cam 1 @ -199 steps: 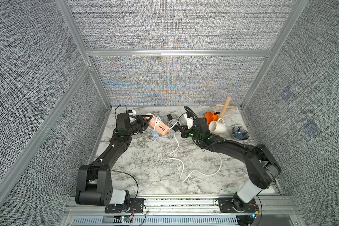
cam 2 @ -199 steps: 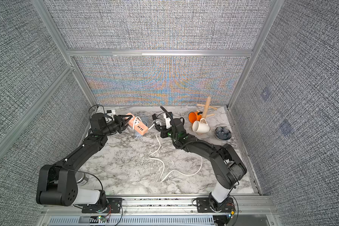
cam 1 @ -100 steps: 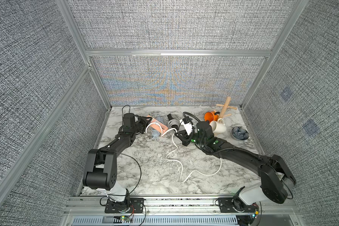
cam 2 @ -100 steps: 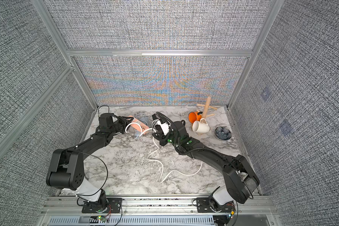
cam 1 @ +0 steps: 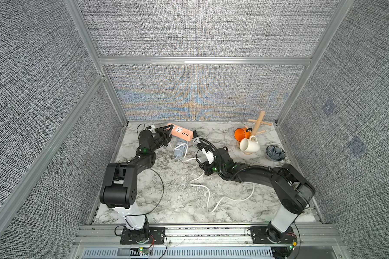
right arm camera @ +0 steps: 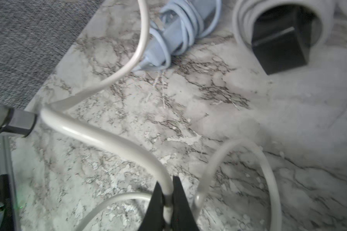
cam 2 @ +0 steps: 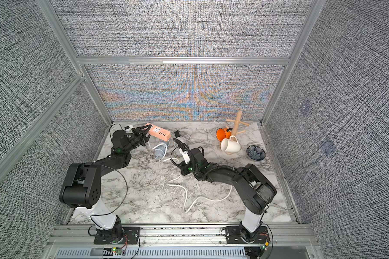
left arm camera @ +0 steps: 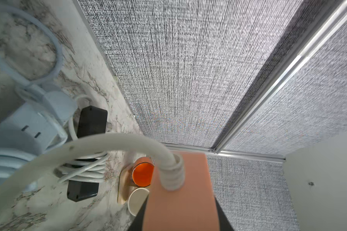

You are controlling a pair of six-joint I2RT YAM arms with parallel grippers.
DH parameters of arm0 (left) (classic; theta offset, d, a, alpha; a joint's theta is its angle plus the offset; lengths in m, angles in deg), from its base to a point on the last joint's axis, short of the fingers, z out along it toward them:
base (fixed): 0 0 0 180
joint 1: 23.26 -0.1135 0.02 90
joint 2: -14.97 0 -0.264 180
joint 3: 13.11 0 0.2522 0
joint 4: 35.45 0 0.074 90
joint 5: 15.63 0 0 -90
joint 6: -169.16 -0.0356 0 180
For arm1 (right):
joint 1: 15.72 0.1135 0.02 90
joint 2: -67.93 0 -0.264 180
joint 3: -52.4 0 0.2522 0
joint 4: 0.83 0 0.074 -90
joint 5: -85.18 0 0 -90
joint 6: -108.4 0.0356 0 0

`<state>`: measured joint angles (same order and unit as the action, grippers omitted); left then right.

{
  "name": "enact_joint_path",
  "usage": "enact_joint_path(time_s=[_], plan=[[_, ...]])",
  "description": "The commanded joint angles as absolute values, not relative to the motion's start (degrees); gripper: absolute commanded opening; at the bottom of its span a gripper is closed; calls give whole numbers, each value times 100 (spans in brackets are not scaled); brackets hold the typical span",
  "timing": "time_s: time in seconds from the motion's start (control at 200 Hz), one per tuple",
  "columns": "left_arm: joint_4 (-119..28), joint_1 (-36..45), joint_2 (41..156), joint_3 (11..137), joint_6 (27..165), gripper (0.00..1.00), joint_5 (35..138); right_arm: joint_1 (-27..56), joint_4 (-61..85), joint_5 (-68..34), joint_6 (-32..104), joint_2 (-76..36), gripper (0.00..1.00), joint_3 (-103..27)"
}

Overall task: Unwrap the cord wrapped around the power strip
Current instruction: Unwrap the power cord from the power strip.

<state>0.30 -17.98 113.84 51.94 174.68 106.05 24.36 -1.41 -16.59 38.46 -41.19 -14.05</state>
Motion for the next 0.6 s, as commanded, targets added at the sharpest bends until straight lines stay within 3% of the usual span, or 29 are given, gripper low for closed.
enact_joint_path(time_s=[0.0, 0.36, 0.596], plan=[[719, -2072, 11307, 5075, 17833, 0, 10777, 2352, -6, -1057, 4211, -4121, 0, -1247], [134, -3177, 10796, 4654, 17473, 0, 11062, 2137, -130, -1005, 4323, -3878, 0, -386], [-1121, -3201, 10315, 4977, 16509, 0, 11067, 2143, 141, -1232, 4185, -3766, 0, -476]])
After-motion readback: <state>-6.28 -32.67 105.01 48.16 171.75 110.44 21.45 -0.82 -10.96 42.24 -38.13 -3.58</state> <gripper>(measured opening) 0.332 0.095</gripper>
